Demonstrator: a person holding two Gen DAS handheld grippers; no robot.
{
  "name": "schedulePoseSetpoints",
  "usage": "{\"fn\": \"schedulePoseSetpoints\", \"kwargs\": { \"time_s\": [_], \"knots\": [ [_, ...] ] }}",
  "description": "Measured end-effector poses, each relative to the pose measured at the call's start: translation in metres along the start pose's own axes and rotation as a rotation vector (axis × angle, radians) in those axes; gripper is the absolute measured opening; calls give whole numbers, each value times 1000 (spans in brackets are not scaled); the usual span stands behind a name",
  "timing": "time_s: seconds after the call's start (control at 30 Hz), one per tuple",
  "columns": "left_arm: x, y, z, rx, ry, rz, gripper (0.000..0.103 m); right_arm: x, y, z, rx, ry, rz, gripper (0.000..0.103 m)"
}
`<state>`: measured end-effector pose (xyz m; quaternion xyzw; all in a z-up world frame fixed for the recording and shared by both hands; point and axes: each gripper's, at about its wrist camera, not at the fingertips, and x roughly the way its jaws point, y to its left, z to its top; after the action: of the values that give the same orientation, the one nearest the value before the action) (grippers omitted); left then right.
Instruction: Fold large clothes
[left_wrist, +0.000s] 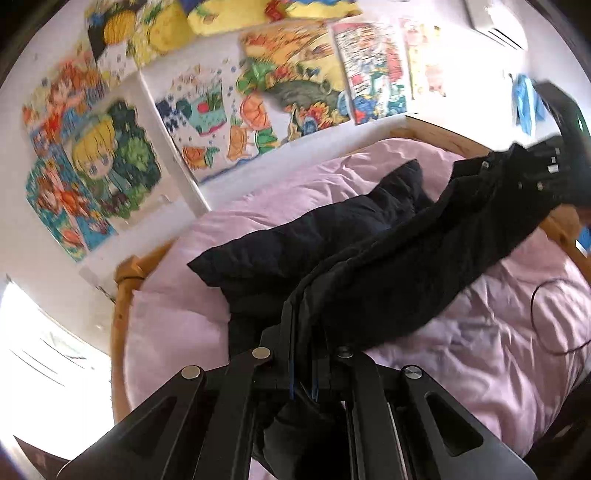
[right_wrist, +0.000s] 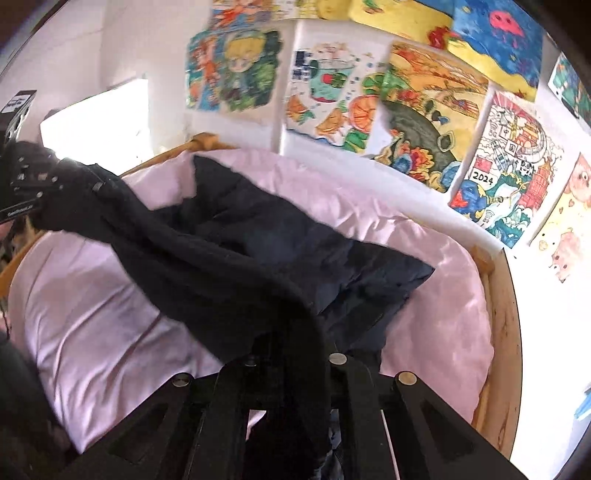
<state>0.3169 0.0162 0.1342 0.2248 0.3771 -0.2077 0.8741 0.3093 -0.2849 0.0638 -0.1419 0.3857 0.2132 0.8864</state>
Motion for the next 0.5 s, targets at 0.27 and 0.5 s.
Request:
{"fn": "schedulePoseSetpoints", "kwargs": {
  "time_s": [0.27,0.5],
  "knots": [
    [47,29,35,-49,38,-22,6,51,-33,21,-2,15,12,9],
    [78,43,45,-41,48,-21,6,81,-46,27,18,5,-3,9]
  ]
}}
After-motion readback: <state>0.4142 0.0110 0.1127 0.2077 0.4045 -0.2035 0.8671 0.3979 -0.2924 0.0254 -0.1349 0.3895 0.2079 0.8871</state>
